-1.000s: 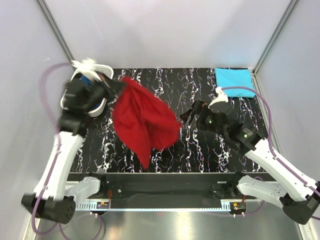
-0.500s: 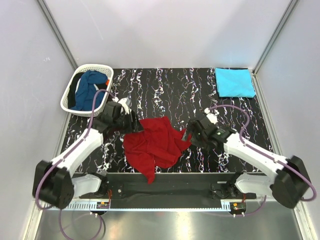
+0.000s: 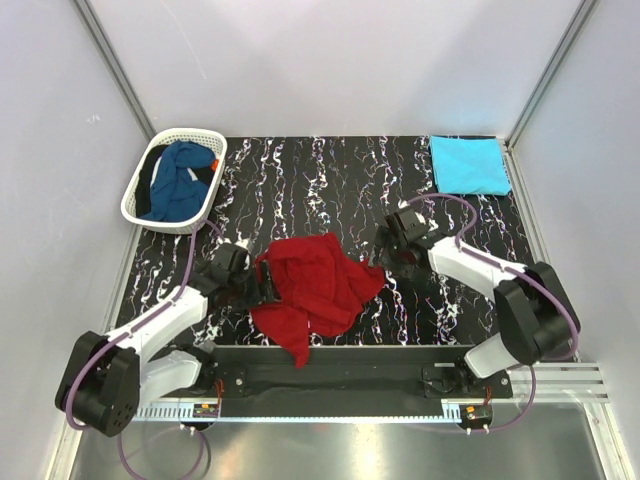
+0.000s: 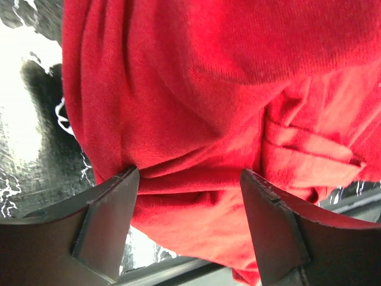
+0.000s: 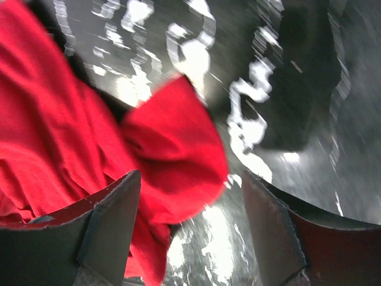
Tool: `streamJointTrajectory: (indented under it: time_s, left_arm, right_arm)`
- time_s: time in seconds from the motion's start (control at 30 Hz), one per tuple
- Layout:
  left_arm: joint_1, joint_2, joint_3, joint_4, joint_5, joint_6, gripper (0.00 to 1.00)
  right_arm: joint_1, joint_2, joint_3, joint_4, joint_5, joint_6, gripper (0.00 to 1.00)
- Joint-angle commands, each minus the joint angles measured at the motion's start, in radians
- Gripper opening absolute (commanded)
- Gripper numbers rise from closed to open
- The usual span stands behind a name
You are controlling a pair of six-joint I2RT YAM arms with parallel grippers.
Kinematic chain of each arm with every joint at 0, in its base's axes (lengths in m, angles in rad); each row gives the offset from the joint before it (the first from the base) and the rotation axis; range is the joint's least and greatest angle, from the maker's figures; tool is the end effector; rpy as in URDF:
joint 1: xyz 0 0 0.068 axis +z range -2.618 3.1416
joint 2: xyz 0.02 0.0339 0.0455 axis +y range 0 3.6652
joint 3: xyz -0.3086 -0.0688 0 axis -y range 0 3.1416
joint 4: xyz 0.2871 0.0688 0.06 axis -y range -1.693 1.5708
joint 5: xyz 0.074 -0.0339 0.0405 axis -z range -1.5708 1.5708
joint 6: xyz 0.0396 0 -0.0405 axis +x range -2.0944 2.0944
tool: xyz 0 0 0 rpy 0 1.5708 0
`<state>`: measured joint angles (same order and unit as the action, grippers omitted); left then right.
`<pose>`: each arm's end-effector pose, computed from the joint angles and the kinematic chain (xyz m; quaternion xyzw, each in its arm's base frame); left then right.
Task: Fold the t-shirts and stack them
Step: Move the tshirt to the center of the board, then flatten the tshirt out
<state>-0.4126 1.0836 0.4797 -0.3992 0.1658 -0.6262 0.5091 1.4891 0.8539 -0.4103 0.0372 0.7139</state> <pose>0.1867 -0.0889 0.1772 -0.0789 0.9537 -0.2075 0.2028 0.2788 0.1539 0.2008 0.1035 0.9600 0.1343 0.2229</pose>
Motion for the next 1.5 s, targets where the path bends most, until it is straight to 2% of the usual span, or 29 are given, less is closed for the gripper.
streamJointTrajectory:
  time_s: [0.0,0.2,0.23,0.33,0.4,0.5,0.53,0.57,0.6,0.63,0.67,0.7,0.83,0.87,0.97,1.07,1.3,1.4,1.43,1.47]
  left_arm:
    - [-0.006,0.021,-0.018,0.066,-0.075,-0.041,0.73]
    - [-0.011,0.093,-0.007,0.082,-0.146,-0.041,0.66]
    - [-0.009,0.104,-0.006,0.083,-0.153,-0.037,0.63]
    - [-0.011,0.134,0.007,0.083,-0.163,-0.026,0.56]
    - [-0.011,0.142,0.013,0.082,-0.163,-0.024,0.52]
    - [-0.009,0.166,0.019,0.088,-0.193,-0.021,0.36]
    - [-0.011,0.177,0.025,0.088,-0.189,-0.018,0.29]
    - [-0.011,0.186,0.042,0.092,-0.177,-0.012,0.13]
    - [-0.011,0.203,0.052,0.092,-0.172,-0.009,0.06]
    - [-0.009,0.208,0.065,0.095,-0.172,-0.004,0.0]
    - [-0.011,0.211,0.104,0.095,-0.149,0.012,0.0]
    - [-0.009,0.211,0.131,0.094,-0.149,0.026,0.0]
    - [-0.009,0.231,0.345,0.068,-0.225,0.108,0.0]
    - [-0.008,0.267,0.467,0.051,-0.27,0.152,0.0]
    - [0.009,0.391,0.748,-0.031,-0.324,0.224,0.0]
    - [0.052,0.516,0.972,-0.079,-0.293,0.249,0.0]
    - [0.087,0.778,1.243,-0.131,-0.172,0.342,0.0]
    - [0.087,0.855,1.297,-0.141,-0.092,0.358,0.01]
    - [0.089,0.866,1.307,-0.141,-0.065,0.362,0.09]
    - [0.087,0.872,1.309,-0.141,-0.033,0.367,0.21]
  right_arm:
    - [-0.007,0.074,0.088,0.076,-0.083,-0.16,0.75]
    - [-0.011,0.186,0.111,0.097,-0.048,-0.206,0.74]
    - [-0.011,0.197,0.122,0.102,-0.042,-0.218,0.78]
    - [-0.012,0.233,0.145,0.117,0.0,-0.24,0.75]
    - [-0.012,0.269,0.16,0.117,-0.013,-0.245,0.65]
    - [-0.014,0.304,0.16,0.12,-0.028,-0.237,0.51]
    - [-0.014,0.31,0.159,0.12,-0.03,-0.234,0.47]
    - [-0.014,0.313,0.157,0.119,-0.023,-0.232,0.42]
    - [-0.014,0.306,0.155,0.116,-0.014,-0.22,0.28]
    - [-0.015,0.295,0.157,0.11,-0.002,-0.217,0.21]
    - [-0.018,0.278,0.158,0.099,0.045,-0.212,0.14]
    - [-0.02,0.237,0.168,0.064,0.079,-0.196,0.0]
    - [-0.04,0.1,0.217,-0.077,0.246,-0.146,0.0]
    - [-0.041,0.067,0.227,-0.134,0.295,-0.134,0.0]
    - [-0.043,-0.08,0.249,-0.224,0.299,-0.074,0.0]
    - [-0.041,-0.276,0.212,-0.263,0.239,-0.019,0.0]
    - [-0.041,-0.507,0.051,-0.314,0.161,0.097,0.0]
    - [-0.04,-0.562,-0.047,-0.248,0.119,0.127,0.0]
    - [-0.041,-0.572,-0.07,-0.231,0.11,0.14,0.0]
    - [-0.041,-0.572,-0.088,-0.216,0.096,0.154,0.0]
